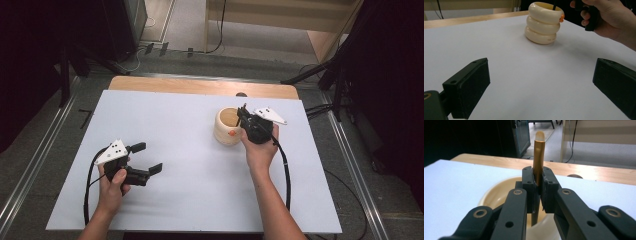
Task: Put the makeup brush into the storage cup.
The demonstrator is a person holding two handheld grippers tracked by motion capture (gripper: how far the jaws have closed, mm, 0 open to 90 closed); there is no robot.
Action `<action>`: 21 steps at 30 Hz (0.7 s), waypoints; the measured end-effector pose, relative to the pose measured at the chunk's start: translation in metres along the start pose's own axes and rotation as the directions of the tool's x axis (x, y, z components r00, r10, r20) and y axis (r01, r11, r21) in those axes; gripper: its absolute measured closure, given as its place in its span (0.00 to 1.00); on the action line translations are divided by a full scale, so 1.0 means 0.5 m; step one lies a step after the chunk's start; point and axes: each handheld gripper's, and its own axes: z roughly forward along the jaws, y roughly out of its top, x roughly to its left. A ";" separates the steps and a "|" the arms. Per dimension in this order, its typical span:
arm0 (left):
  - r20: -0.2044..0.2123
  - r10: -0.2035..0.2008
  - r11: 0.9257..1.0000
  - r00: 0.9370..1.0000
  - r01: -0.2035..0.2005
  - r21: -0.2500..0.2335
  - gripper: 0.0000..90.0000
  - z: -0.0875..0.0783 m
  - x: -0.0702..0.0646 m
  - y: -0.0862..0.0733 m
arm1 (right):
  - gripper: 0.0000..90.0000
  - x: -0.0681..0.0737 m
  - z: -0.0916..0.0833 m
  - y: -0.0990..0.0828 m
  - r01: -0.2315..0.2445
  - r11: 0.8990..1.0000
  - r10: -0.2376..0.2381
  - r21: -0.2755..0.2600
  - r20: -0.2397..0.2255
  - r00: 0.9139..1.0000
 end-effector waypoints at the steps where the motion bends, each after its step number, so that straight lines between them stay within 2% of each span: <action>1: 0.000 -0.001 1.000 1.000 0.001 0.000 0.02 0.001 0.000 0.000 | 0.94 0.000 0.001 -0.002 0.002 1.000 -0.002 0.007 0.002 1.000; 10: 0.000 0.000 1.000 1.000 0.000 0.001 0.02 0.000 0.000 0.000 | 0.93 0.002 0.008 -0.008 0.011 0.999 -0.011 0.034 0.005 1.000; 14: 0.001 -0.002 1.000 1.000 0.002 -0.001 0.02 0.000 0.001 0.000 | 0.88 0.002 0.008 -0.008 0.007 0.999 -0.007 0.038 0.011 1.000; 16: 0.000 -0.002 1.000 1.000 0.002 -0.001 0.02 0.000 0.001 0.000 | 0.82 0.002 0.007 -0.007 -0.002 1.000 0.002 0.029 0.011 1.000; 19: 0.000 -0.002 1.000 1.000 0.002 0.000 0.02 0.000 0.001 0.000 | 0.66 0.000 0.002 -0.002 -0.012 1.000 0.012 0.008 0.012 1.000; 21: 0.001 -0.002 1.000 1.000 0.002 0.000 0.02 -0.001 0.001 0.000 | 0.62 0.000 -0.003 0.001 -0.018 1.000 0.018 0.002 0.000 1.000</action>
